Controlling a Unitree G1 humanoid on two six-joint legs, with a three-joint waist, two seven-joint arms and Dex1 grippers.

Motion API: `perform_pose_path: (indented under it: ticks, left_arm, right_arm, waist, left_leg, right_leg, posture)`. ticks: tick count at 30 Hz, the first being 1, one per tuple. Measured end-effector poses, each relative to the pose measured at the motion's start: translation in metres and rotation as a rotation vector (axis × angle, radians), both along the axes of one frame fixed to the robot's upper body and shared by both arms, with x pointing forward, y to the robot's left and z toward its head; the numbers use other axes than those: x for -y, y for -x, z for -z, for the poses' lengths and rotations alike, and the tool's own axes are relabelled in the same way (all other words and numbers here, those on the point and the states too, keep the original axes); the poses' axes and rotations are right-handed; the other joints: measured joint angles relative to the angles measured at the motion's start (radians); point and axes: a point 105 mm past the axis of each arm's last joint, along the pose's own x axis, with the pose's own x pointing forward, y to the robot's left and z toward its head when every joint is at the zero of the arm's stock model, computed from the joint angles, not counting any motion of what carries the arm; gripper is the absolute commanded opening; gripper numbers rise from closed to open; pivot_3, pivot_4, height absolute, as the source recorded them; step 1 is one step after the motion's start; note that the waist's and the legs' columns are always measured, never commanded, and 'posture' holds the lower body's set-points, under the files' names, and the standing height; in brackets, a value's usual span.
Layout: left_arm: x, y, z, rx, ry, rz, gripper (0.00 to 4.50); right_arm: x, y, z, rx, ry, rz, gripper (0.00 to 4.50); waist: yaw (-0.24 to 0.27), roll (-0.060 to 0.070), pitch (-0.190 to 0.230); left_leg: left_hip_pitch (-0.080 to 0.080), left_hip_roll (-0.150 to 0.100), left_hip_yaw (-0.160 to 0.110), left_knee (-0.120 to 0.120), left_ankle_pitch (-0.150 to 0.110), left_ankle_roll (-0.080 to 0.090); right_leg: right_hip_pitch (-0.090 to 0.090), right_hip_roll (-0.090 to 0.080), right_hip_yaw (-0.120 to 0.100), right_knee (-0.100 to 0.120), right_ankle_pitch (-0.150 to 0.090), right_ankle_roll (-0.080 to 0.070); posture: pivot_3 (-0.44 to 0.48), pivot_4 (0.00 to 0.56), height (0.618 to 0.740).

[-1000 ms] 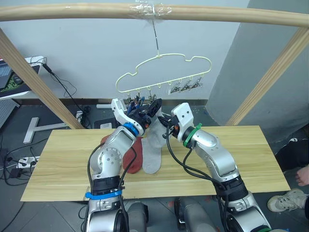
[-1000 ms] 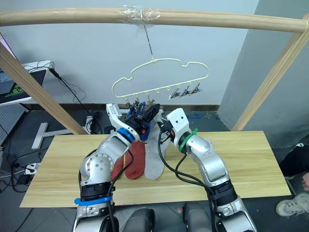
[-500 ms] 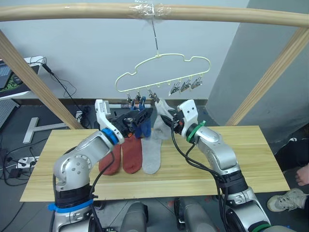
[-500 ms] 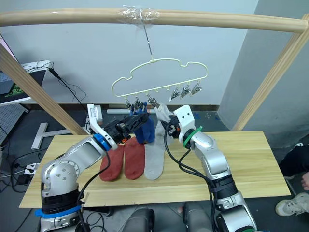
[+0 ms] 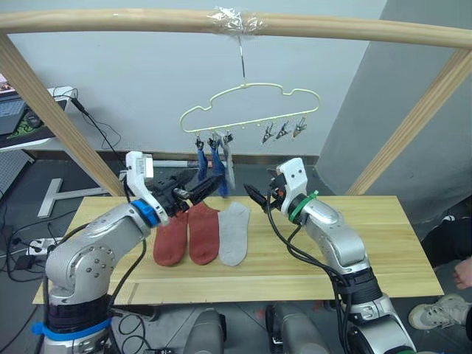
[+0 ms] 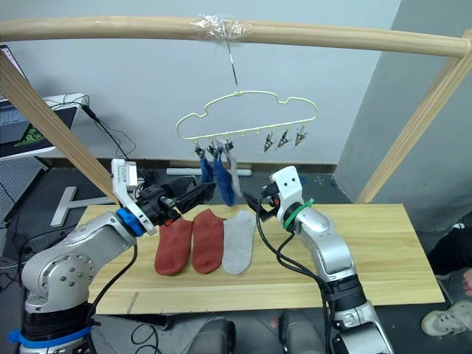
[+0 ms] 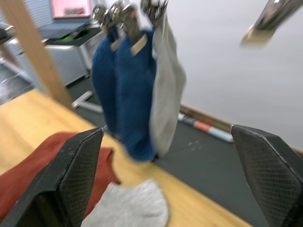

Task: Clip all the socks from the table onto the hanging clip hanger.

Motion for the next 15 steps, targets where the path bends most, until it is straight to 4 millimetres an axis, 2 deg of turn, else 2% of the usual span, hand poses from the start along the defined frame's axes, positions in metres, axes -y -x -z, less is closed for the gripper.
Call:
perform_pose_path:
  ticks: [3,6,8,12,14,15]
  left_arm:
    - [-0.008,-0.001,0.01,-0.001,-0.06,-0.054,4.5]
    - [-0.025,-0.003,0.02,0.019,-0.209,-0.178,4.5]
    - [-0.027,0.0,0.023,0.042,-0.246,-0.193,4.5]
    - [-0.02,-0.001,0.008,0.137,-0.161,-0.138,4.5]
    - [-0.026,-0.004,0.006,0.166,-0.139,-0.138,4.5]
    - [-0.03,-0.007,0.006,0.178,-0.137,-0.142,4.5]
  right_arm:
    - [0.007,0.001,-0.002,0.005,-0.014,0.044,4.46]
    - [0.009,0.002,-0.005,0.019,-0.02,0.086,4.46]
    - [0.011,0.002,-0.007,0.034,-0.015,0.112,4.46]
    - [0.015,0.002,-0.007,0.037,-0.007,0.144,4.46]
    - [0.017,0.002,-0.004,0.028,-0.006,0.152,4.46]
    - [0.019,0.002,-0.003,0.023,-0.005,0.158,4.46]
  waist:
    - [0.003,-0.002,-0.005]
    - [0.003,-0.002,-0.006]
    - [0.005,-0.003,-0.006]
    - [0.018,-0.003,-0.007]
    - [0.021,-0.002,-0.01]
    - [0.02,-0.003,-0.011]
  left_leg:
    - [0.0,0.0,0.0,0.0,0.0,0.0]
    - [0.002,0.0,0.001,0.0,0.0,0.0]
    - [0.002,0.0,0.001,0.0,0.0,0.0]
    - [0.002,0.0,0.001,0.0,0.0,0.0]
    - [0.002,0.0,0.002,0.0,0.0,0.0]
    - [0.002,0.0,0.002,0.0,0.0,0.0]
  right_leg:
    - [0.0,0.0,0.0,0.0,0.0,0.0]
    - [0.0,0.0,0.001,0.002,0.0,0.0]
    - [0.0,0.0,0.001,0.002,0.0,-0.001]
    - [0.0,0.0,0.0,0.002,0.0,-0.001]
    - [0.0,0.0,0.001,0.002,0.0,-0.001]
    - [0.0,0.001,0.001,0.002,0.0,-0.001]
  posture:
    - [0.099,0.11,0.74]
    - [0.101,0.114,0.74]
    - [0.097,0.119,0.74]
    - [0.085,0.116,0.74]
    - [-0.003,0.1,0.74]
    - [-0.003,0.1,0.74]
